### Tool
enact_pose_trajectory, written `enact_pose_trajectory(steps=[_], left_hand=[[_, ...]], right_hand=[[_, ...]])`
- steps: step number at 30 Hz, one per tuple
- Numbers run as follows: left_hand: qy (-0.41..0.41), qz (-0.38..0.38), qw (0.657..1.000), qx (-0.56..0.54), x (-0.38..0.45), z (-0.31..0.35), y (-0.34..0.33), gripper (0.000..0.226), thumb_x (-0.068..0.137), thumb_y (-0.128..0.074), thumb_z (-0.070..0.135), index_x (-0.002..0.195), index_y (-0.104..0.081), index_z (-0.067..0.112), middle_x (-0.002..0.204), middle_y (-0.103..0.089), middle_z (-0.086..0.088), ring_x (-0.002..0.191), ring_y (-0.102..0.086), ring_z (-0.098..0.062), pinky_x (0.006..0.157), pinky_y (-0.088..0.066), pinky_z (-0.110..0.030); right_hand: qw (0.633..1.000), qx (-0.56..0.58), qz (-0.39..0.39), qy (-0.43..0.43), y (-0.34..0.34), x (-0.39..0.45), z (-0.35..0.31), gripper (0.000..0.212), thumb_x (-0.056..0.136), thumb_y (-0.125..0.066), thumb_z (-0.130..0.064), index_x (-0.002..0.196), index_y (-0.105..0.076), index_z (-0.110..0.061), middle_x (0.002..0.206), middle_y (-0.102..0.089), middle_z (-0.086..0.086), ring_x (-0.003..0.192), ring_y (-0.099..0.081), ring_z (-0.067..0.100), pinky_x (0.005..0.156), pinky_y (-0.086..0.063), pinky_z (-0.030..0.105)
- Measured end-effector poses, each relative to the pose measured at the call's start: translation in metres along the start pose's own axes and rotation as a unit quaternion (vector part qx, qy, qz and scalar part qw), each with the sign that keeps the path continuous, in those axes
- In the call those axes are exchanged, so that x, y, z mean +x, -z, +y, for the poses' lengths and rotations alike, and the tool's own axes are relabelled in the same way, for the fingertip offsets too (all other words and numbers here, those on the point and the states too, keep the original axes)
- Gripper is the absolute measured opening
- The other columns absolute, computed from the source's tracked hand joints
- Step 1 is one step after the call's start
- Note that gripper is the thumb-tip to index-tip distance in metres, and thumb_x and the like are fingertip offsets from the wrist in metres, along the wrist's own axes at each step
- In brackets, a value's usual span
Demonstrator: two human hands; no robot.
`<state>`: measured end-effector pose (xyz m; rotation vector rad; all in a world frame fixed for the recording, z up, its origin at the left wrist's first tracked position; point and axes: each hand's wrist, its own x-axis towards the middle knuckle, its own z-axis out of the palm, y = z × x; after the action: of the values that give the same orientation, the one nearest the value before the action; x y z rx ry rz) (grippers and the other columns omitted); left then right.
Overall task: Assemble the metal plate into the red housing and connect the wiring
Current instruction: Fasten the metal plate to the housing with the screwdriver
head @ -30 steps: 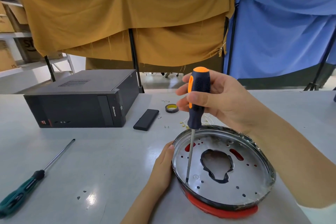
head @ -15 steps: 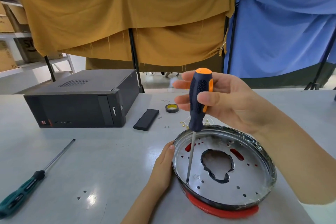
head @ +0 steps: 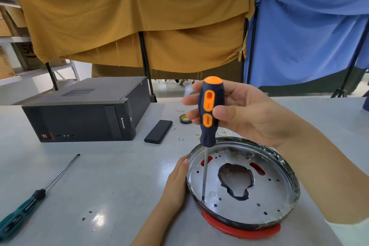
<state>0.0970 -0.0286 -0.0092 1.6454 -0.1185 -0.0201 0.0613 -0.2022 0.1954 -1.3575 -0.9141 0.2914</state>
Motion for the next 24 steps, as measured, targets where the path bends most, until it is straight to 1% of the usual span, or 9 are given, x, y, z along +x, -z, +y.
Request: enact_pose_trajectory(steps=[2,5,6,8,11,13,17,21,24], left_hand=[[-0.001,0.001,1.0,0.002,0.0,0.0,0.0,0.038,0.102,-0.034,0.049,0.117,-0.066,0.036,0.117,-0.07,0.011,0.115,-0.062,-0.01,0.106,-0.044,-0.043],[-0.005,0.0,1.0,0.006,-0.001,0.001,0.0,0.037,0.103,-0.032,0.047,0.115,-0.066,0.039,0.117,-0.069,0.013,0.114,-0.062,-0.007,0.105,-0.045,-0.041],[-0.004,-0.005,1.0,0.006,-0.001,0.0,0.0,0.037,0.104,-0.032,0.045,0.117,-0.065,0.037,0.118,-0.069,0.011,0.115,-0.062,-0.009,0.105,-0.045,-0.041],[-0.005,-0.003,1.0,0.006,0.0,0.0,0.0,0.036,0.105,-0.032,0.044,0.116,-0.066,0.038,0.118,-0.069,0.012,0.117,-0.061,-0.01,0.103,-0.045,-0.038],[-0.008,0.002,1.0,0.0,-0.001,0.0,0.0,0.037,0.098,-0.035,0.053,0.114,-0.066,0.041,0.118,-0.069,0.014,0.116,-0.061,-0.008,0.103,-0.044,-0.036],[-0.009,-0.003,1.0,-0.003,0.0,-0.001,0.0,0.045,0.093,-0.035,0.055,0.118,-0.065,0.035,0.12,-0.069,0.01,0.118,-0.061,-0.011,0.106,-0.043,-0.041],[-0.005,-0.007,1.0,-0.007,0.001,0.0,0.0,0.045,0.093,-0.034,0.056,0.119,-0.065,0.036,0.122,-0.068,0.009,0.119,-0.06,-0.013,0.107,-0.042,-0.044],[-0.016,-0.005,1.0,0.0,0.0,0.0,0.0,0.041,0.101,-0.033,0.049,0.122,-0.064,0.031,0.122,-0.068,0.009,0.118,-0.061,-0.011,0.107,-0.043,-0.044],[-0.012,0.003,1.0,-0.003,-0.001,-0.001,0.0,0.038,0.105,-0.033,0.043,0.122,-0.064,0.031,0.121,-0.069,0.01,0.116,-0.062,-0.01,0.106,-0.045,-0.043]], right_hand=[[0.995,-0.063,0.071,0.004,-0.004,0.004,0.002,0.044,0.068,-0.074,-0.015,0.109,-0.057,-0.013,0.099,-0.07,0.002,0.093,-0.067,0.025,0.085,-0.054,0.036],[0.971,-0.16,0.175,0.009,-0.011,0.012,0.006,0.044,0.062,-0.083,-0.025,0.092,-0.051,-0.022,0.073,-0.061,-0.009,0.073,-0.061,0.014,0.072,-0.055,0.027],[0.972,-0.157,0.176,0.01,-0.012,0.014,0.008,0.042,0.065,-0.083,-0.023,0.092,-0.05,-0.023,0.072,-0.058,-0.008,0.072,-0.059,0.013,0.073,-0.055,0.028],[0.987,-0.082,0.137,0.008,-0.011,0.013,0.008,0.035,0.073,-0.074,-0.016,0.101,-0.055,-0.024,0.084,-0.059,-0.002,0.082,-0.06,0.018,0.086,-0.053,0.038],[0.999,0.036,0.015,0.002,-0.002,0.005,0.003,0.048,0.075,-0.058,-0.002,0.121,-0.057,-0.016,0.109,-0.064,0.005,0.11,-0.06,0.029,0.103,-0.043,0.051],[0.997,0.065,-0.029,0.011,0.003,-0.001,0.002,0.051,0.075,-0.057,-0.003,0.125,-0.055,-0.01,0.117,-0.064,0.007,0.115,-0.058,0.033,0.104,-0.041,0.052],[0.998,-0.025,0.058,0.011,0.001,0.002,0.003,0.034,0.08,-0.064,-0.012,0.113,-0.058,-0.011,0.103,-0.07,0.003,0.096,-0.069,0.026,0.084,-0.055,0.038],[0.958,-0.197,0.209,0.009,-0.008,0.018,0.007,0.035,0.072,-0.08,-0.02,0.088,-0.049,-0.018,0.085,-0.063,0.011,0.071,-0.069,0.02,0.072,-0.059,0.043],[0.98,-0.128,0.151,-0.022,-0.009,0.021,0.007,0.034,0.072,-0.076,-0.019,0.096,-0.052,-0.018,0.088,-0.057,0.007,0.078,-0.064,0.018,0.086,-0.054,0.047]])
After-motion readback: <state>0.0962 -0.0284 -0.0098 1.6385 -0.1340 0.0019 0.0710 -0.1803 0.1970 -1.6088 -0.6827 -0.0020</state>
